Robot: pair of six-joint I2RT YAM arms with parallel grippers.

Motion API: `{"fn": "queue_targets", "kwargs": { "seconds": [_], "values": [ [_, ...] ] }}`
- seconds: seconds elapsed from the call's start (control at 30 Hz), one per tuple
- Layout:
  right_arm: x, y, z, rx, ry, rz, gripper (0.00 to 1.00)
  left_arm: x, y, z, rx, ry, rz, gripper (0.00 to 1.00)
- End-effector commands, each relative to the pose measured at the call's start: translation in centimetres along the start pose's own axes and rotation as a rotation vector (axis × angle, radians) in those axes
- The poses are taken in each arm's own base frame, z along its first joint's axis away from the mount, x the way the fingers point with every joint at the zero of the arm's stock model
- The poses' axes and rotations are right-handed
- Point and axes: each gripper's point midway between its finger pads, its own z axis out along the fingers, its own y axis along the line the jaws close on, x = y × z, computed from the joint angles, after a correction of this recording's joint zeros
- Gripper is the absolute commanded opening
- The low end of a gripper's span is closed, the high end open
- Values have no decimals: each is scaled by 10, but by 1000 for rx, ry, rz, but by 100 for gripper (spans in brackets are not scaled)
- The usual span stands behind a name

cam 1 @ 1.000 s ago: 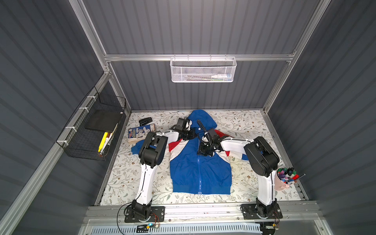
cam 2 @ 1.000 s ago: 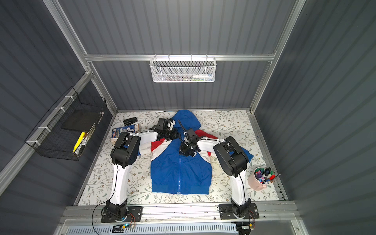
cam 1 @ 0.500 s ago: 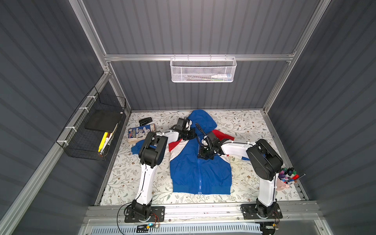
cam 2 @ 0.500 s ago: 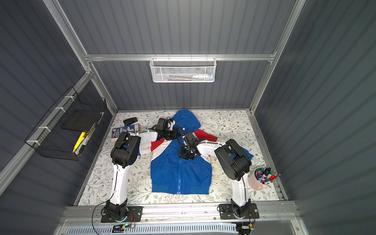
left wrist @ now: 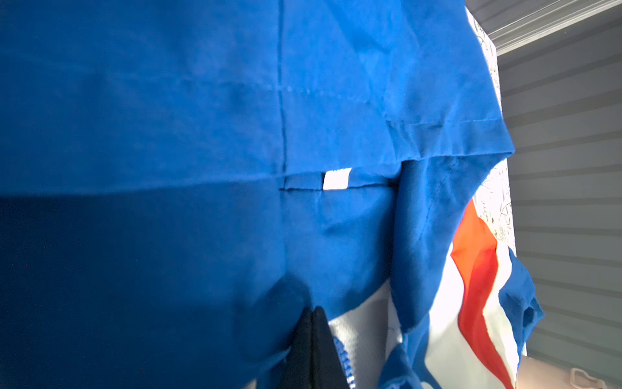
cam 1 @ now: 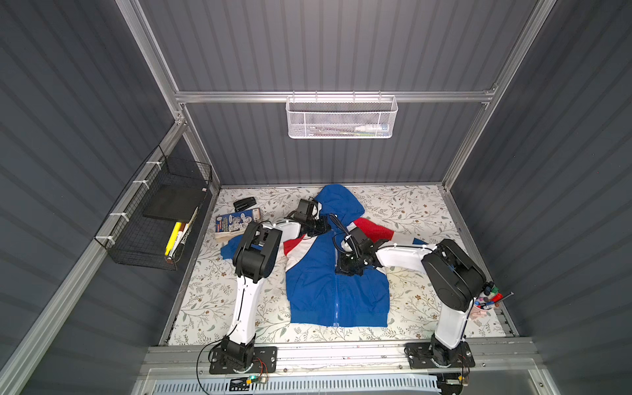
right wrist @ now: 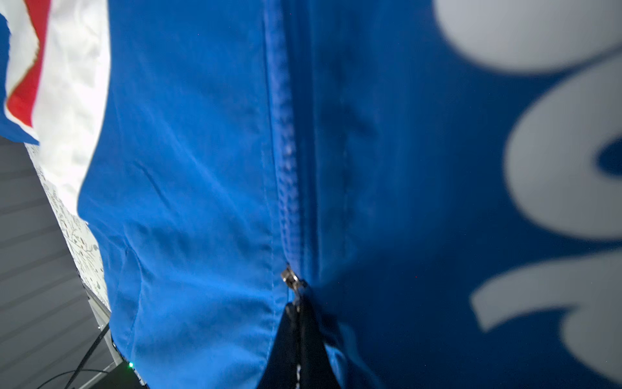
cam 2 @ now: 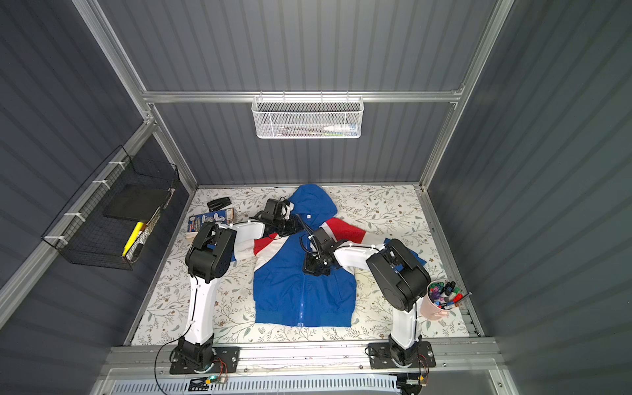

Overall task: Unzip the jacket
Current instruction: Unzip the zipper on the jacket.

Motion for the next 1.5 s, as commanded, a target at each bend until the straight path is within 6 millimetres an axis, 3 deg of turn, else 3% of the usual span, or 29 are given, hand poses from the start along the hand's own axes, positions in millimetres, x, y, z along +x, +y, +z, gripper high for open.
{"fn": "queue_targets", "kwargs": {
  "seconds": [0.0, 0.5, 0.97, 1.47],
  "values": [
    [18, -10, -1, 30, 38, 8, 0, 41, 68, 4, -224, 93, -121, 0],
    [23, -17, -5, 64, 36, 4, 0, 30, 73, 13, -214, 85, -142, 0],
    [53, -21, -11, 48, 71, 14, 0, 27, 79, 17, -210, 92, -150, 0],
    [76, -31, -14, 69, 96, 12, 0, 10, 87, 12, -219, 58, -164, 0]
  ]
}}
